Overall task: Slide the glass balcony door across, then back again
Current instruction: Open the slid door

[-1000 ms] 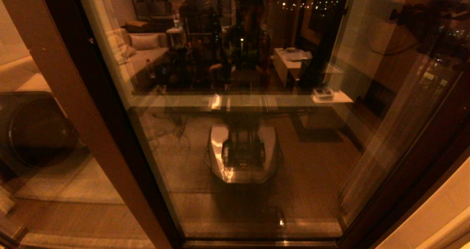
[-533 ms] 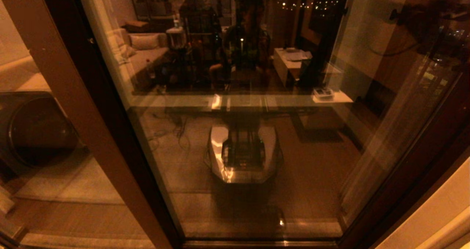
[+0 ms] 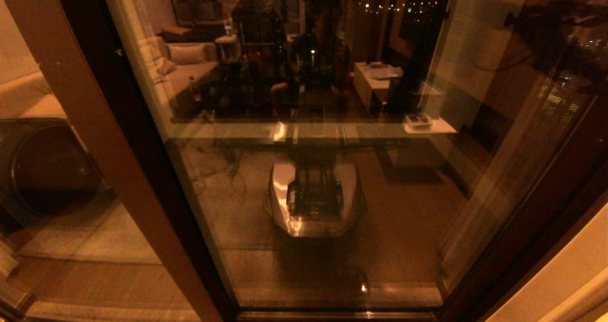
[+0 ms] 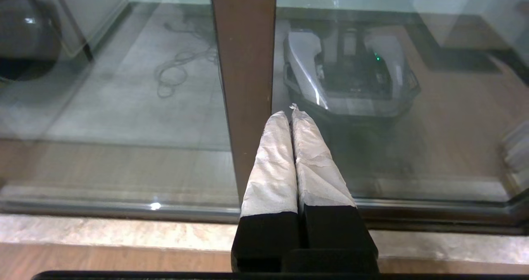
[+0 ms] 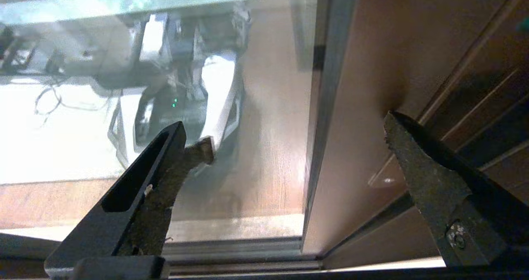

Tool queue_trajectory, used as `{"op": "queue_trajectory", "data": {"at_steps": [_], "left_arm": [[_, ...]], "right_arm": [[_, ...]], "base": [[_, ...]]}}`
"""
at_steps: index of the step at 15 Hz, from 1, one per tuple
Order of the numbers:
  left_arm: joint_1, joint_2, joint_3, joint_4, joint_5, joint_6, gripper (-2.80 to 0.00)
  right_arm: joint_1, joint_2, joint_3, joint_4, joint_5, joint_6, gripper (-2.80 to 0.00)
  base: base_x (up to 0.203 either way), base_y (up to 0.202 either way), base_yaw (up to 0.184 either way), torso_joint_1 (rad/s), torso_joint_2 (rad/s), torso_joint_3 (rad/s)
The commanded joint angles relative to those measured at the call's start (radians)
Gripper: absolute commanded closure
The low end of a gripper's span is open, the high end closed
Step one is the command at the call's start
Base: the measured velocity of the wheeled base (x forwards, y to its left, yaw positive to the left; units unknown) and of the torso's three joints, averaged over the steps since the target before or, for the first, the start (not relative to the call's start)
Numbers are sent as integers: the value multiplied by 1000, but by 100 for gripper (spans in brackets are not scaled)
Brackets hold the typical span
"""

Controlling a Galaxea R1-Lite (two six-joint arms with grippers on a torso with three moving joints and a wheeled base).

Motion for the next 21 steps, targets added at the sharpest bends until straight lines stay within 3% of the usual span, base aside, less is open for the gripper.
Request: {"op": "queue_trajectory", "data": {"at_steps": [1, 21], "left_arm": [[1, 0, 0, 1, 1, 0, 0], [1, 0, 0, 1, 1, 0, 0]], "right_arm": [[2, -8, 2, -1, 2, -1, -280], [-41, 12, 6, -6, -14, -40, -280]], "base": [[0, 0, 0, 0, 0, 0], [0, 0, 0, 0, 0, 0]]}}
